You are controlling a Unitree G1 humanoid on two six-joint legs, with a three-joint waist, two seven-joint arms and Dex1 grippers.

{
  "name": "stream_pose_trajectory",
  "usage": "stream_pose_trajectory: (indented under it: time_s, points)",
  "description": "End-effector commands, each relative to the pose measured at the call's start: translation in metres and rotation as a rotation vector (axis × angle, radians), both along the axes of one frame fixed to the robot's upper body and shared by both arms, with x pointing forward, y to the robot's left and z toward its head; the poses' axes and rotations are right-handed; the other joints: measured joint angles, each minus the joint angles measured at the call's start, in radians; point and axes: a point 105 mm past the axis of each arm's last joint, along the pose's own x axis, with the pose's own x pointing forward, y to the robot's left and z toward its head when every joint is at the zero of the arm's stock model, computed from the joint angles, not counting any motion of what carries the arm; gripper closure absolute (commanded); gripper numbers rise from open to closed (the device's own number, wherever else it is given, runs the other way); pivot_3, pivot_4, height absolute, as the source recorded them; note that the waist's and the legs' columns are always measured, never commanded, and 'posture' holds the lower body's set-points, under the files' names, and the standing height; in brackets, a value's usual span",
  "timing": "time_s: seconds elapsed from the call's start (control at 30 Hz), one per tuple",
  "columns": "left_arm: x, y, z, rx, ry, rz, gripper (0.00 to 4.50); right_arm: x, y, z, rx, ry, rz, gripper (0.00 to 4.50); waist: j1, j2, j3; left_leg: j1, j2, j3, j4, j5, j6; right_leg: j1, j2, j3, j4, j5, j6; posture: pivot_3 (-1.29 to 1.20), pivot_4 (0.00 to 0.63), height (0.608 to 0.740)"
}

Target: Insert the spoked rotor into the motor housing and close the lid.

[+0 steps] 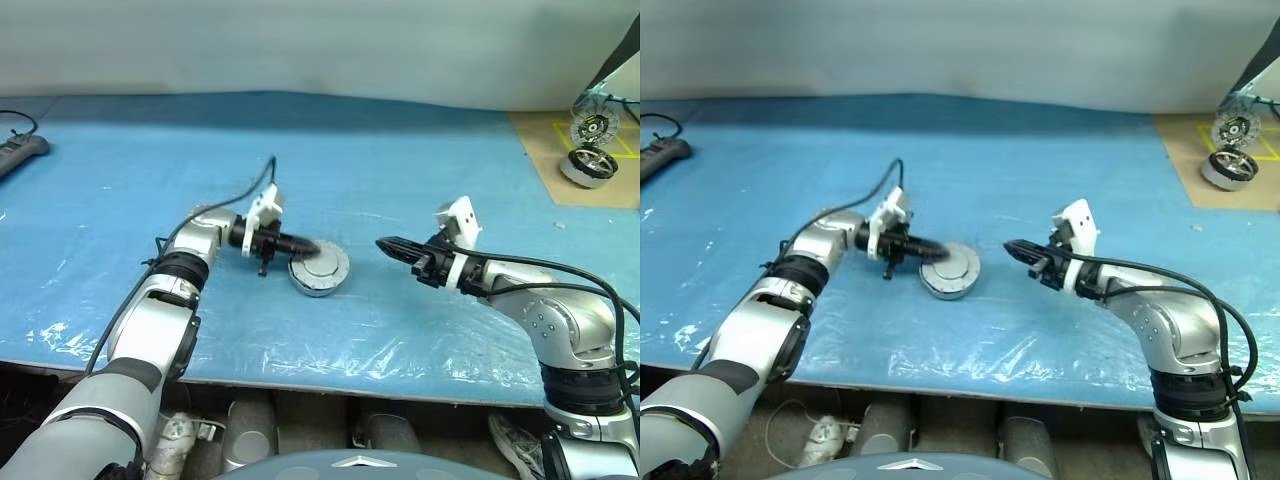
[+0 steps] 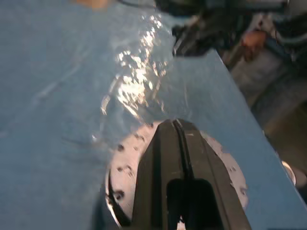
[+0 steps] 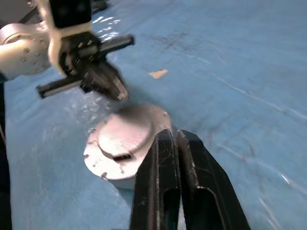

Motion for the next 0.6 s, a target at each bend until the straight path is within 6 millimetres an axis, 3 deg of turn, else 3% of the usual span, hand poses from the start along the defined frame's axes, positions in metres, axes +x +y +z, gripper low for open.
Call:
stream_pose_trajectory:
  time_s: [0.03,0.13,0.33,0.6]
  points:
    - [-0.016,0.018,0.031,-0.064,-0.066,0.012,4.50,-0.003,0.018,0.017,-0.038,-0.104,0.113,3.21,-0.012,0.001,0.000,-0.001,0.000,0.000,-0.001,0.000,0.000,0.000,0.000,0.000,-0.001,0.000,0.000,0.00,0.150,0.740]
    - [-0.038,0.033,0.013,-0.005,-0.085,0.059,4.50,0.004,0.026,0.010,-0.105,-0.122,0.161,2.11,-0.027,0.002,-0.001,0.000,-0.001,0.001,-0.006,0.000,0.000,0.000,0.000,0.000,-0.004,-0.001,0.001,0.00,0.150,0.740]
    - [-0.071,0.051,-0.045,0.078,-0.138,0.253,4.50,0.009,0.042,-0.011,-0.185,-0.105,0.286,0.01,-0.028,0.002,-0.001,-0.004,0.000,0.000,-0.008,0.000,0.000,-0.001,0.000,-0.004,-0.008,-0.001,0.002,0.00,0.150,0.740]
    - [-0.096,0.068,-0.064,0.086,-0.127,0.425,4.50,0.015,0.064,-0.020,-0.242,-0.157,0.384,0.01,-0.027,0.002,0.000,-0.003,0.003,0.000,0.000,0.000,0.001,0.000,0.000,-0.005,-0.001,-0.003,-0.001,0.00,0.150,0.740]
